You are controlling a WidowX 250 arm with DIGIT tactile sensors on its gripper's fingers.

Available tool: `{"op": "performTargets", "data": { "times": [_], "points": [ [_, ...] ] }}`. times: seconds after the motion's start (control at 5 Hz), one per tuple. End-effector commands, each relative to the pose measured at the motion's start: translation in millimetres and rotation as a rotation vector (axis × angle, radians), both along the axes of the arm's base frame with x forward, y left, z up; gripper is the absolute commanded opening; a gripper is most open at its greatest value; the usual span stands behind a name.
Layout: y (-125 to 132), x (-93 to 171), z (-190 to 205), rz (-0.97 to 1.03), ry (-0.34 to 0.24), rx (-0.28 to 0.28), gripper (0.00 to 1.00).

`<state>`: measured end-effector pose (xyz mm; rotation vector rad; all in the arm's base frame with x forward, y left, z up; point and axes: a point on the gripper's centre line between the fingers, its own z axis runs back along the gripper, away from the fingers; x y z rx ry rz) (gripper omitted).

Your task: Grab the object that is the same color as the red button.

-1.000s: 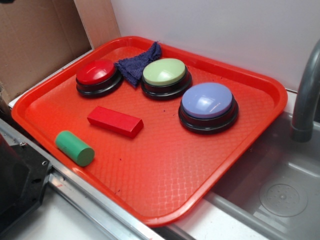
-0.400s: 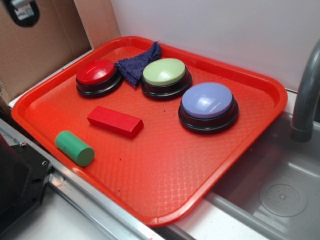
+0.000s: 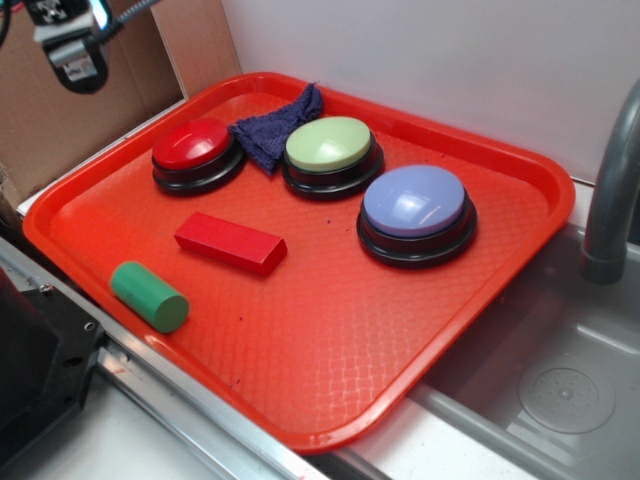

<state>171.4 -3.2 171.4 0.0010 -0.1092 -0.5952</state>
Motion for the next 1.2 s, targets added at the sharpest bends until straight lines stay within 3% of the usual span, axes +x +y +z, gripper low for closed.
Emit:
{"op": "performTargets", "data": {
  "times": [0.0, 0.2, 0.6, 0.8, 1.0],
  "points": [
    [0.5, 28.3, -39.4, -0.276, -0.020, 0.047, 1.00],
    [-6.1, 35.7, -68.8, -0.454, -0.033, 0.112, 1.00],
    [-15.5, 44.6, -120.9, -0.587, 0.033, 0.131, 1.00],
    [-15.0, 46.3, -139.2, -0.638, 0.076, 0.108, 1.00],
    [-22.7, 38.8, -155.0, -0.680, 0.108, 0.116, 1.00]
  ]
}}
